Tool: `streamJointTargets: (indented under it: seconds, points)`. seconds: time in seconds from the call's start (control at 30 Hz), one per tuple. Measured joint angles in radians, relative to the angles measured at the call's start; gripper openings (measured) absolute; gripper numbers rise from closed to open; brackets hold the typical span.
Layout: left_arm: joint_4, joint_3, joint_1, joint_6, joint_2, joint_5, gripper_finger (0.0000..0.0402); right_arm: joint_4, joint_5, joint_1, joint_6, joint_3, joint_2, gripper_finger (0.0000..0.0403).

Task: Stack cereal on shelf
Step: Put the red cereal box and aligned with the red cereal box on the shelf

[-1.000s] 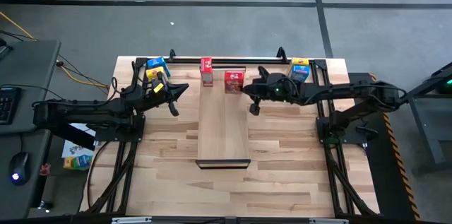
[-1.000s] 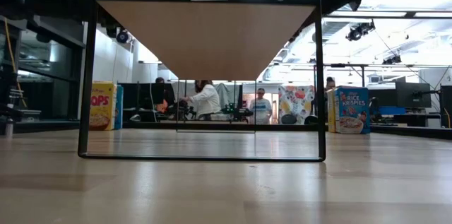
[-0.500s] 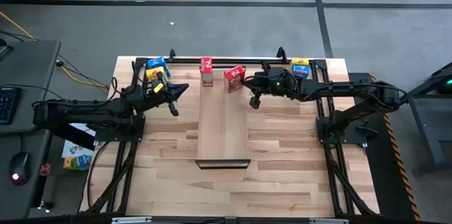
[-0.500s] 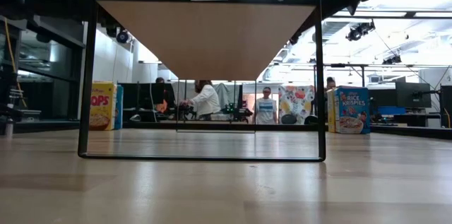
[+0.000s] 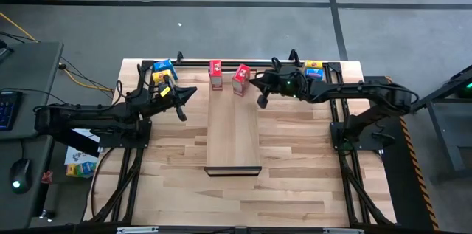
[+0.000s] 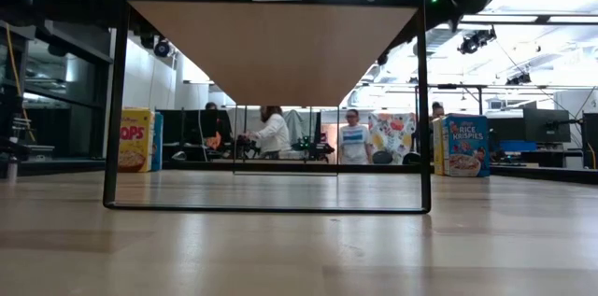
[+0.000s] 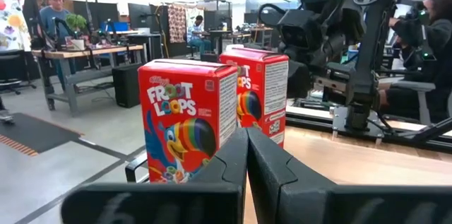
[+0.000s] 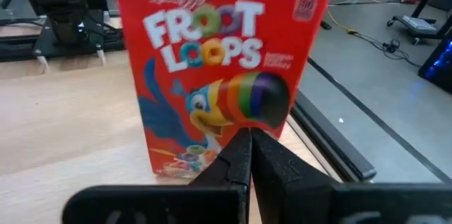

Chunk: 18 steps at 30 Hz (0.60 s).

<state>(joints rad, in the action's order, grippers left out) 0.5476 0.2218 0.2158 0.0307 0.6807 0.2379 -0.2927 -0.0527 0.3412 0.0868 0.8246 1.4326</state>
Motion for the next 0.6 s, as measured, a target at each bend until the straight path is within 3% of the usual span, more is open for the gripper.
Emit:
streamJointTargets:
  seconds: [0.6]
  points:
    - [0.004,0.0,0.0,0.0,0.0,0.005,0.0,-0.093,-0.005,0.052,-0.114,-0.001,0.028,0.0]
